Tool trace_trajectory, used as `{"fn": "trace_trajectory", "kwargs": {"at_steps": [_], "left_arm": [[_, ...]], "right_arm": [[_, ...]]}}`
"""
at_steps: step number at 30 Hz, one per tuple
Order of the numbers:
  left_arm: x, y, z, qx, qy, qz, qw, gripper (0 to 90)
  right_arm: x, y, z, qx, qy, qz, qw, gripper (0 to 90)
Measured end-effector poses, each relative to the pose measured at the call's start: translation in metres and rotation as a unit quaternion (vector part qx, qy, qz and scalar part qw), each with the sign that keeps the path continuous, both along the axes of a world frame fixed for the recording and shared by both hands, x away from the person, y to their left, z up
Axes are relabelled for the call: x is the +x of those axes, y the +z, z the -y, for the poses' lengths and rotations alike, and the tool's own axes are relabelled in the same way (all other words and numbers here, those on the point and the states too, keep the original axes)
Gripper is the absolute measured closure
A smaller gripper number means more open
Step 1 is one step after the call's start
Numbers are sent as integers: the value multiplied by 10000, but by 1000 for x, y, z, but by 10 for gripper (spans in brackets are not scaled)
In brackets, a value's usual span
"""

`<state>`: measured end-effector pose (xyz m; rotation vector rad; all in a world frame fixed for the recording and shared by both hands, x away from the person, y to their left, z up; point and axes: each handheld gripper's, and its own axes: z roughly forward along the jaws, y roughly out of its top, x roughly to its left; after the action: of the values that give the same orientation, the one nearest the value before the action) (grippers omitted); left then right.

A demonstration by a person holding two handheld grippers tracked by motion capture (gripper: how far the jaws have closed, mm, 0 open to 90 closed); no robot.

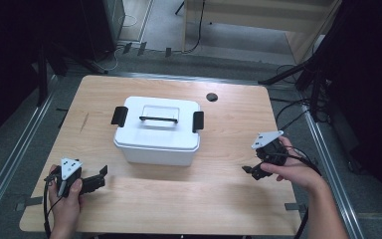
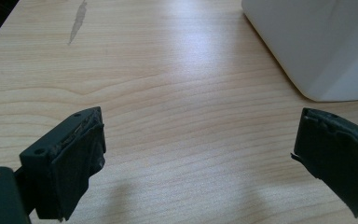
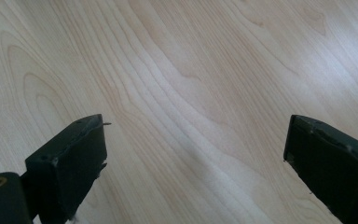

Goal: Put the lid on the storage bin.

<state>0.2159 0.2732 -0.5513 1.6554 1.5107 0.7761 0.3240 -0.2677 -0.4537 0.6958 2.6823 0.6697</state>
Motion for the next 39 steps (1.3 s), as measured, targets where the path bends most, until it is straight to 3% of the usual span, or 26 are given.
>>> {"fn": "trace_trajectory", "kwargs": {"at_steps": [20, 31, 39], "left_arm": [[0, 0, 0, 23, 0, -4, 10000, 26], [0, 0, 1, 41, 7, 12, 10000, 26], [0, 0, 1, 48, 8, 14, 10000, 26]], "right_arm": [[-36, -38, 29, 493, -447, 183, 9976, 55], [-60, -57, 45, 774, -819, 344, 9930, 56], [-72, -68, 54, 1042, -1062, 459, 9878, 70]]}}
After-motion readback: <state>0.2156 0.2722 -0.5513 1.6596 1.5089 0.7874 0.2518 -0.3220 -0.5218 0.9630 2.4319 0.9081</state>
